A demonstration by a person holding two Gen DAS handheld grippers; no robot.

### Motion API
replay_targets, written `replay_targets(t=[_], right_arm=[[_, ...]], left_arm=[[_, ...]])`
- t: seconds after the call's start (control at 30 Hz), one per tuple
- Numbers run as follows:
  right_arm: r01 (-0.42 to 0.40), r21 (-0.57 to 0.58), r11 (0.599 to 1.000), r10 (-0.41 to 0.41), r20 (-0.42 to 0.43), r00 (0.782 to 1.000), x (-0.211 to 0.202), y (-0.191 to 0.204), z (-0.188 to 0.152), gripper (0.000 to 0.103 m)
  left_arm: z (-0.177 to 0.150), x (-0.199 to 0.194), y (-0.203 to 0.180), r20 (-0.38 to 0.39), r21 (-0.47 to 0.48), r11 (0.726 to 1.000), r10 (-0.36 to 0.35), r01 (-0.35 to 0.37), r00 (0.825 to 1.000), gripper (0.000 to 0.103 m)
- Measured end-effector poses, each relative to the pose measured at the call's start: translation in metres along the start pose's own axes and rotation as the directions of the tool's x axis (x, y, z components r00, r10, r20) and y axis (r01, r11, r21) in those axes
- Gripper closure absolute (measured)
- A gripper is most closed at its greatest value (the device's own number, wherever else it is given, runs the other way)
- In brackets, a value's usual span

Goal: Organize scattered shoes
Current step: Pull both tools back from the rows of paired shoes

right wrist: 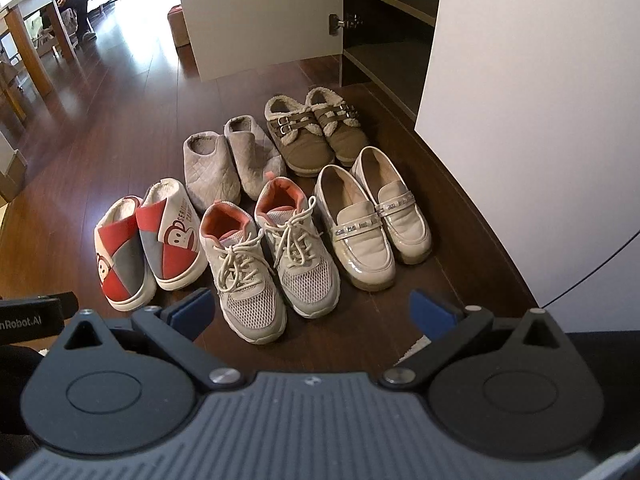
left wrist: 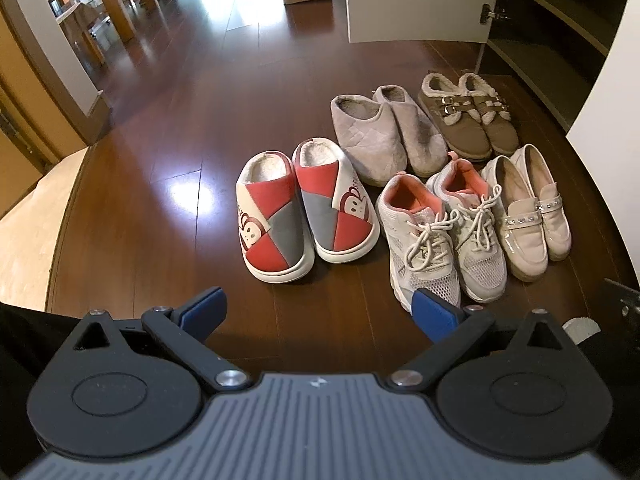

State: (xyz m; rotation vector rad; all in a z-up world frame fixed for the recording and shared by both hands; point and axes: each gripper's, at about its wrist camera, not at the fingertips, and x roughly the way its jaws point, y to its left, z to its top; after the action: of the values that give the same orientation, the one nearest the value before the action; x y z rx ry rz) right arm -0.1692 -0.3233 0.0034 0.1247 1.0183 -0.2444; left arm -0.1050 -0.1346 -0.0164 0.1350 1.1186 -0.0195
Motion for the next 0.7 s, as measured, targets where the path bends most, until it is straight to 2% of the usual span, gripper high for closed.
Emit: replay_targets(t=[0.23, 0.33, 0.43, 0.5, 0.53, 0.6, 0.7], right_arm=[[-0.019, -0.018, 1.000, 0.019, 0.033, 0.999, -0.011, 0.007, -0.001, 0.001], [-0.082, -0.045, 0.996, 0.086, 0.080, 0.993, -0.034, 0.015, 0.016, 0.001], [-0.188, -0.115, 0.975, 0.206, 0.168, 0.964, -0.066, 0.026, 0.048, 0.001], [-0.223, -0.197, 0.954, 0.267, 0.229, 0.936, -0.080, 0.038, 0.079, 0.001], [-0.232, -0.223, 0.947, 0.283, 0.234, 0.930, -0.078, 0.044, 0.092, 0.001], [-0.256, -0.258, 0.932, 0.312, 0.208, 0.927, -0.061, 0.060, 0.116, 0.001], [-0.327, -0.282, 0.902, 0.355, 0.054, 0.933, -0.005, 0.095, 0.141, 0.001]], left_arm=[[-0.002, -0.006, 0.001, 0.008, 0.001, 1.000, -0.004, 0.004, 1.000, 0.003], [0.010, -0.018, 0.013, 0.000, -0.003, 1.000, 0.007, -0.007, 1.000, 0.003], [0.032, -0.035, 0.044, 0.064, -0.038, 0.996, 0.077, -0.075, 0.995, 0.003], [0.047, -0.041, 0.064, 0.109, -0.061, 0.989, 0.144, -0.138, 0.984, 0.003], [0.054, -0.042, 0.075, 0.124, -0.075, 0.983, 0.174, -0.166, 0.977, 0.003], [0.069, -0.032, 0.100, 0.105, -0.107, 0.973, 0.216, -0.205, 0.971, 0.003], [0.095, -0.010, 0.129, 0.060, -0.140, 0.960, 0.252, -0.242, 0.966, 0.003]])
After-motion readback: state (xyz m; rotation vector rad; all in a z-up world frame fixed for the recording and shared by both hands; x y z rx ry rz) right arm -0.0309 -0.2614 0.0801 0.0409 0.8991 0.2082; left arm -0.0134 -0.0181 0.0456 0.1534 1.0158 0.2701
